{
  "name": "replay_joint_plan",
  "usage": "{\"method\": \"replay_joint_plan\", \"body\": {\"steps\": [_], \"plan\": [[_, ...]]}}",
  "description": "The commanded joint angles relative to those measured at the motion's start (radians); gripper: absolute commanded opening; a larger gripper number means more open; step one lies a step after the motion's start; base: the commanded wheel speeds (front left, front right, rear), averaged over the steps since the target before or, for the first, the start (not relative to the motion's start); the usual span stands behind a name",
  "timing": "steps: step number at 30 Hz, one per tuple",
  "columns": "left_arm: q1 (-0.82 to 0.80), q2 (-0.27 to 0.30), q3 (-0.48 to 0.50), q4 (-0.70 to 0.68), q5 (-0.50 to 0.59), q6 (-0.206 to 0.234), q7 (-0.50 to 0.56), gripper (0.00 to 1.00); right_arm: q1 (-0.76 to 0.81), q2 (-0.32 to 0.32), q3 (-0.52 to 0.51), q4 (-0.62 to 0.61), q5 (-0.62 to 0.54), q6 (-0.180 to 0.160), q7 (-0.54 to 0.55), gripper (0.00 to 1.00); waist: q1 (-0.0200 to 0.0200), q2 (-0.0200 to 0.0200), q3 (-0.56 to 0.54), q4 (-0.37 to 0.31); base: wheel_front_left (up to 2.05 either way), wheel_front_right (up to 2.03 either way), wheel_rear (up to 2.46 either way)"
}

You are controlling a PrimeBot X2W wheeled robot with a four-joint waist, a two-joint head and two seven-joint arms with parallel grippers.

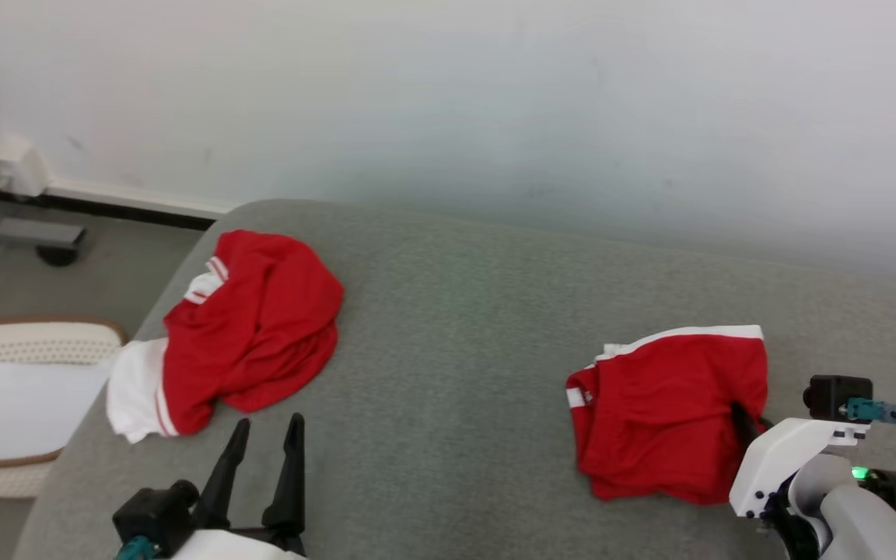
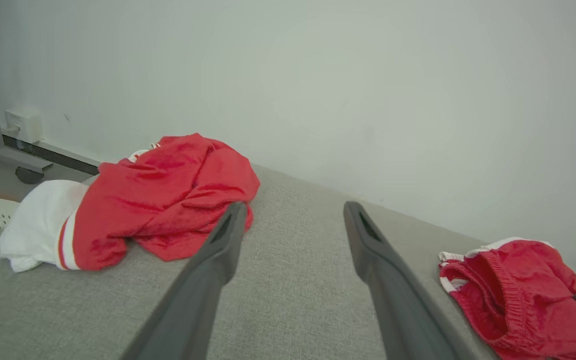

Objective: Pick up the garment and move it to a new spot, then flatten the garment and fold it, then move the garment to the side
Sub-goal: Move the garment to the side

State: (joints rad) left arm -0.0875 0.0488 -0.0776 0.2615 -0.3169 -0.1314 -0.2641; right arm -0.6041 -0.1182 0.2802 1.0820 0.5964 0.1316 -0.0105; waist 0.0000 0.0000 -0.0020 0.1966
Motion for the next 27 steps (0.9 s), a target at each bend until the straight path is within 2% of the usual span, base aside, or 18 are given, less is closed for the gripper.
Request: {"method": "replay_joint_plan", "body": {"steps": [1, 15, 20, 27], "plan": [[-0.003, 0.003, -0.003, -0.006, -0.009, 0.002, 0.0, 1.0, -0.016, -0.019, 0.005, -0.001, -0.002, -0.002, -0.006, 0.0, 0.0, 0.0, -0.002, -0.046, 0.0, 0.0, 0.0], [-0.047, 0.004, -0.127, 0.0, 0.03, 0.002, 0.0, 1.0, -0.029, -0.056, 0.036, -0.02, 0.042, -0.002, -0.044, 0.0, 0.0, 0.0, 0.018, -0.387, 0.0, 0.0, 0.0], [-0.058, 0.004, -0.164, 0.006, 0.039, 0.002, 0.0, 1.0, -0.038, -0.059, 0.044, -0.03, 0.059, -0.002, -0.054, 0.0, 0.0, 0.0, 0.042, -0.49, 0.0, 0.0, 0.0], [-0.086, 0.004, -0.196, 0.015, 0.047, 0.002, 0.0, 1.0, -0.053, -0.064, 0.055, -0.049, 0.086, -0.002, -0.071, 0.0, 0.0, 0.0, 0.077, -0.558, 0.0, 0.0, 0.0]]}}
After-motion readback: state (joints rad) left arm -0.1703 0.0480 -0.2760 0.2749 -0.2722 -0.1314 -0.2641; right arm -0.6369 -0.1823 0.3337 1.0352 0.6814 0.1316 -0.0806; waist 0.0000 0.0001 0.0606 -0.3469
